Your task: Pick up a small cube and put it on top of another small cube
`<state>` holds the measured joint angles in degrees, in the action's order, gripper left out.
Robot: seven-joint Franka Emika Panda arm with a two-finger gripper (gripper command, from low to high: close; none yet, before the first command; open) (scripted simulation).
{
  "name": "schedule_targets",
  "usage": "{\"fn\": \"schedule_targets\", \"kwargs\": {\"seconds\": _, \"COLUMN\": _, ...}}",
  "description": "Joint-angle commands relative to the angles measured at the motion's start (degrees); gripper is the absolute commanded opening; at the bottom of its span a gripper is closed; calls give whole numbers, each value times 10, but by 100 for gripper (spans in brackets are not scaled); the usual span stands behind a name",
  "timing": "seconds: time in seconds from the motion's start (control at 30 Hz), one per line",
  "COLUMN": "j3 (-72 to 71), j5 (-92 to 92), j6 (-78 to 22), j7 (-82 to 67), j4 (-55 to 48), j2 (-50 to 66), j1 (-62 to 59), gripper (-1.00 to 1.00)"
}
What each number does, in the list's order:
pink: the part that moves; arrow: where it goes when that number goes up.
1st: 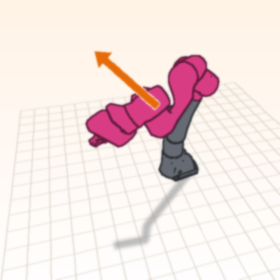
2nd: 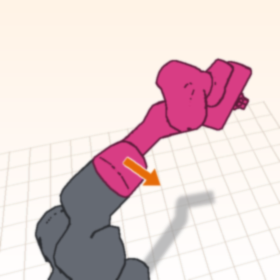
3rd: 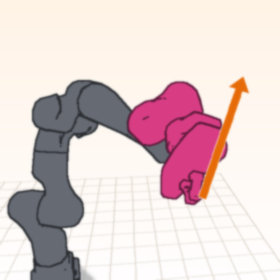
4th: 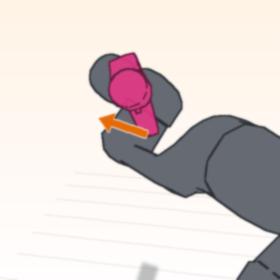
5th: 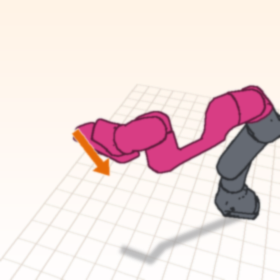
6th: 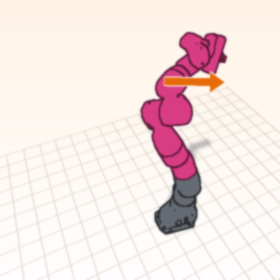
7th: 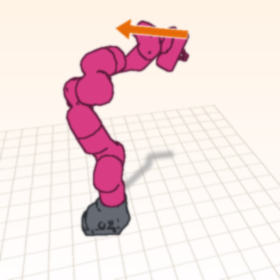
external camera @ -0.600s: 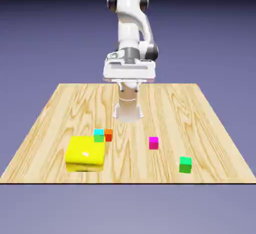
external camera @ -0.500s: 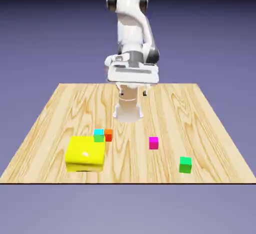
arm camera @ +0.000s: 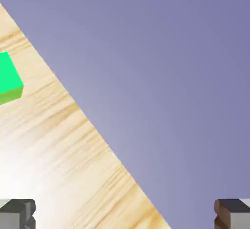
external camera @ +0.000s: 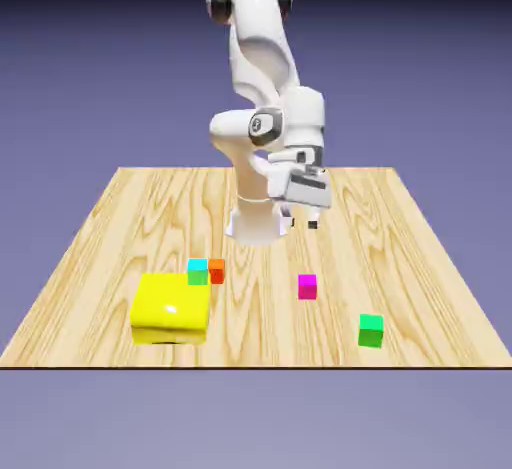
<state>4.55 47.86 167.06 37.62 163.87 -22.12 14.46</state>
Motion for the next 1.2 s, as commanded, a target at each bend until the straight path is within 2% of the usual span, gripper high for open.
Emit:
{"fn": "schedule_targets", "kwargs": {"seconds": 0.0, "j3": 2, "j5": 25, "j6": -4, "j7": -3, "j4": 1, "j2": 5, "j1": 7, "gripper": 0}}
{"fn": "schedule_targets", "kwargs": {"seconds": 1.17, "j3": 84, "j5": 885, "j6": -129, "j7": -90, "j4": 53, "j2": 195, "j1": 255, "gripper": 0}}
